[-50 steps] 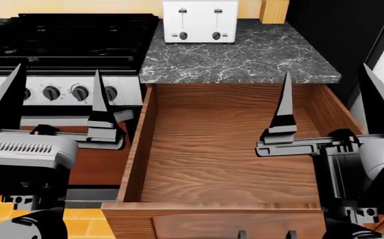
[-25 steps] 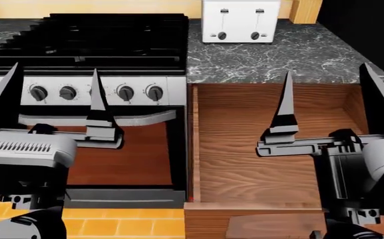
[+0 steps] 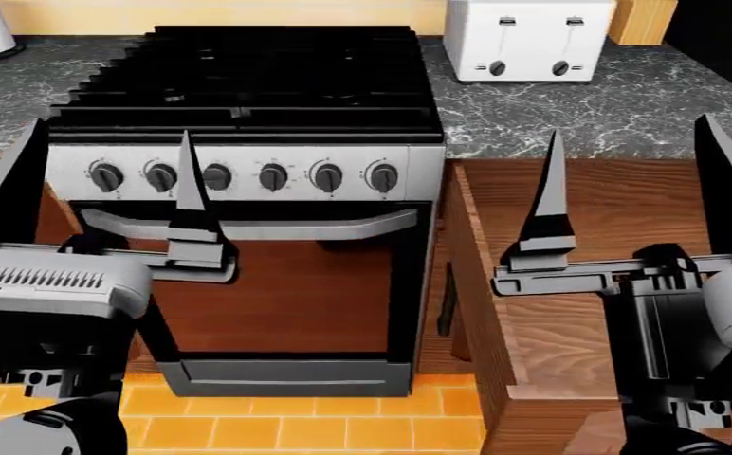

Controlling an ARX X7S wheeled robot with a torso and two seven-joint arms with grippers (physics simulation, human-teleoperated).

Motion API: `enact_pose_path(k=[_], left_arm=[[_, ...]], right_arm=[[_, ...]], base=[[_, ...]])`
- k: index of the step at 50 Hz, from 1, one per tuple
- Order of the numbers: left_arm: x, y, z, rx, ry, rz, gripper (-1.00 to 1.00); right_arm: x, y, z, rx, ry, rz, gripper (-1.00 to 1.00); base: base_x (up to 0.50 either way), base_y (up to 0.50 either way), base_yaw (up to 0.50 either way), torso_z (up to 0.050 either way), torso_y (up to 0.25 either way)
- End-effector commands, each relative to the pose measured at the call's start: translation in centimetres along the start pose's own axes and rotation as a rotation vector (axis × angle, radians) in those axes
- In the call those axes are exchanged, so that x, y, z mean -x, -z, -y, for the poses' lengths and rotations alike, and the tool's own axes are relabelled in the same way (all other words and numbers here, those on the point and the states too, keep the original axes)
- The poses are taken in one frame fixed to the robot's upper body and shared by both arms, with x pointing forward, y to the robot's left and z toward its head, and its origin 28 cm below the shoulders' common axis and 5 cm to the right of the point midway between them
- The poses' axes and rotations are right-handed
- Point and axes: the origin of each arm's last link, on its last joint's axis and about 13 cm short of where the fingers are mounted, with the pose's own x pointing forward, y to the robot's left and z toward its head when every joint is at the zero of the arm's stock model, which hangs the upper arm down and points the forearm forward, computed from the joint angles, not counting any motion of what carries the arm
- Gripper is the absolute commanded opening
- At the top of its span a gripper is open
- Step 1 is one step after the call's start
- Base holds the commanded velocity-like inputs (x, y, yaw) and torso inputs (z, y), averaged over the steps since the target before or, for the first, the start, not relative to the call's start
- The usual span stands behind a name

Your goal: Pick and place the shaker into the drawer. Then close the cabinet.

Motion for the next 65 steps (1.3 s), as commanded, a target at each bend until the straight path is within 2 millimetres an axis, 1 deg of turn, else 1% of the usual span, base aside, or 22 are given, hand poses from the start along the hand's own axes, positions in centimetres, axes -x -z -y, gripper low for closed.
enact_pose_path(k=[1,53,65], left_arm=[[0.08,0.11,0.0,-0.002,0.001,-0.002,1.0],[0.03,0.4,-0.04,-0.015,0.01,-0.003,1.0],[0.07,0.37,-0.01,-0.013,0.007,-0.002,1.0]], right_arm=[[0.09,0.14,0.0,-0.004,0.003,-0.001,1.0],[0.09,0.24,-0.08,-0.009,0.002,0.004,1.0],[0.2,0.16,-0.09,-0.024,-0.003,0.026,1.0]], base=[[0.0,0.5,0.0,0.0,0.0],[0.0,0.5,0.0,0.0,0.0],[0.13,0.5,0.0,0.0,0.0]])
